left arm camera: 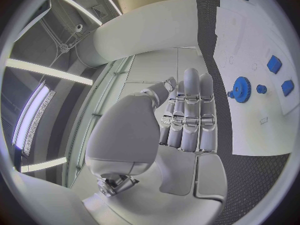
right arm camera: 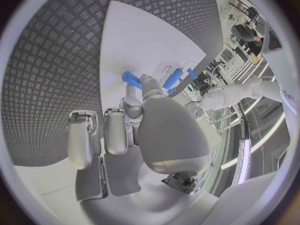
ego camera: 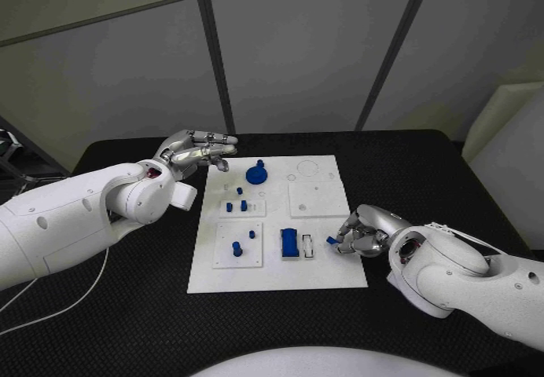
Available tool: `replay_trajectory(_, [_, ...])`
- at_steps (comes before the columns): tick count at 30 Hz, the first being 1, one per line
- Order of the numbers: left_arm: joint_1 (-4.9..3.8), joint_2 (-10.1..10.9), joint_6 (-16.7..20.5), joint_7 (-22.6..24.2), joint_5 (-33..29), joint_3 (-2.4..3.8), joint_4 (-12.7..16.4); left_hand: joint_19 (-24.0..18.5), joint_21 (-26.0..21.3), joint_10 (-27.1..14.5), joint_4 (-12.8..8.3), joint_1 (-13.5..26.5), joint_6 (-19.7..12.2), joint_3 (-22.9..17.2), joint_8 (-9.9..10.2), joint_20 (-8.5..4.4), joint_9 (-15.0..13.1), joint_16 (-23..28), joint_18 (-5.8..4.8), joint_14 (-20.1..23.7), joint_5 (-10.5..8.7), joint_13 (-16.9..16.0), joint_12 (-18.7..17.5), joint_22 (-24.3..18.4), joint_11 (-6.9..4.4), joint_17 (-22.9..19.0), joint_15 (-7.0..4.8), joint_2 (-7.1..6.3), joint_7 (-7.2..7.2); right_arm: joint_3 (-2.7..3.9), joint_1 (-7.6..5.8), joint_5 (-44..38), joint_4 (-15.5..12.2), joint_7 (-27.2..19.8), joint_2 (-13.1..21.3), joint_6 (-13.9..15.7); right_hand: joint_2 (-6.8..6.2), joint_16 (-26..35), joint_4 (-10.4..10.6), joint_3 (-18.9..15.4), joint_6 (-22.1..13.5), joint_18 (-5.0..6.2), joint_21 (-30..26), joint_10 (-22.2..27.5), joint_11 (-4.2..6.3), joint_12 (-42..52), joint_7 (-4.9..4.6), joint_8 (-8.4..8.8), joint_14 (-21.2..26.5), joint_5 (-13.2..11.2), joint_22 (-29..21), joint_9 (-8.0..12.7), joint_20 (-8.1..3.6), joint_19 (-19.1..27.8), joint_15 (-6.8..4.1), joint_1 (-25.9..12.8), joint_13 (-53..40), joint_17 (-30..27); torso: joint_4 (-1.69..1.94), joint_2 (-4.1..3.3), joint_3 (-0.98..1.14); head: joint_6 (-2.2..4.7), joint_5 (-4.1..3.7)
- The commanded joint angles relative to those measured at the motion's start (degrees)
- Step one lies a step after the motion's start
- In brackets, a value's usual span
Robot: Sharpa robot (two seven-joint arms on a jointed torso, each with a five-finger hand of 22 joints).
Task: Assemble the parts on the task board
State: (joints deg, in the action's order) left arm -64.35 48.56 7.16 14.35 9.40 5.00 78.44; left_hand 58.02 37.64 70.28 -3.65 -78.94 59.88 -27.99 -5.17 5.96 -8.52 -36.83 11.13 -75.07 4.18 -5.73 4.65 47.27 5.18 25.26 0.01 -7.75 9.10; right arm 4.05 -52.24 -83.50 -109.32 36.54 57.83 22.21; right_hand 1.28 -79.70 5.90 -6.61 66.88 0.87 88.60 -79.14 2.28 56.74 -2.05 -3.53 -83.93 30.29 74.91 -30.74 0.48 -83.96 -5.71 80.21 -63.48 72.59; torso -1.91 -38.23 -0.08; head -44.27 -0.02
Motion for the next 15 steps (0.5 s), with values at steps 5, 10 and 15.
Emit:
replay_trajectory(5, [-0.06, -0.01, -0.56, 0.14, -0.27, 0.04, 0.09, -0.03, -0.02, -0.30, -0.06, 0.21, 0.19, 0.39, 0.33, 0.26, -0.10, 0.36, -0.68, -0.08, -0.13, -0.06, 0.07, -0.07, -0.07, -0.07, 0.18, 0.13, 0.14, 0.02, -0.09, 9.63, 0.06, -2.63, -1.62, 6.51, 0.65, -0.43, 0.64, -0.12, 0.48, -0.62, 0.53, -0.74, 0.22, 0.47, 0.34, -0.24, -2.75, 0.35, 14.35, 0.02, -0.27, -5.65, -0.47, -1.15, -0.34, 0.34, -0.01, -0.08, -0.04, -0.03, 0.10])
replay_trajectory(10, [-0.05, -0.01, -0.57, 0.15, -0.27, 0.04, 0.13, -0.03, -0.02, -0.30, -0.06, 0.21, 0.19, 0.39, 0.33, 0.26, -0.10, 0.36, -0.68, -0.08, -0.13, -0.06, 0.07, -0.07, -0.07, -0.07, 0.18, 0.13, 0.14, 0.02, -0.09, 10.71, 0.72, -2.38, -2.69, 5.83, 0.46, -0.49, 1.17, -0.42, 0.60, -0.62, 0.55, -0.87, 0.23, 0.59, 0.35, -0.23, -2.77, 0.37, 14.37, 0.15, -0.28, -5.66, -0.48, -2.16, -0.45, 0.45, -0.03, -0.09, -0.05, 0.02, 0.23])
replay_trajectory(15, [-0.06, -0.01, -0.57, 0.13, -0.27, 0.04, 0.18, -0.03, -0.02, -0.30, -0.06, 0.21, 0.19, 0.39, 0.33, 0.26, -0.10, 0.36, -0.68, -0.08, -0.13, -0.06, 0.07, -0.07, -0.07, -0.07, 0.18, 0.13, 0.14, 0.02, -0.10, 11.24, 1.56, -1.51, -3.81, 3.81, 0.31, -0.61, 2.40, -1.05, 1.26, -0.69, 0.79, -1.13, 0.31, 0.90, 0.50, -0.41, -2.82, 0.05, 14.57, 0.20, -0.27, -5.77, -0.49, -4.00, -0.71, 0.66, -0.03, -0.09, -0.02, -0.05, 0.29])
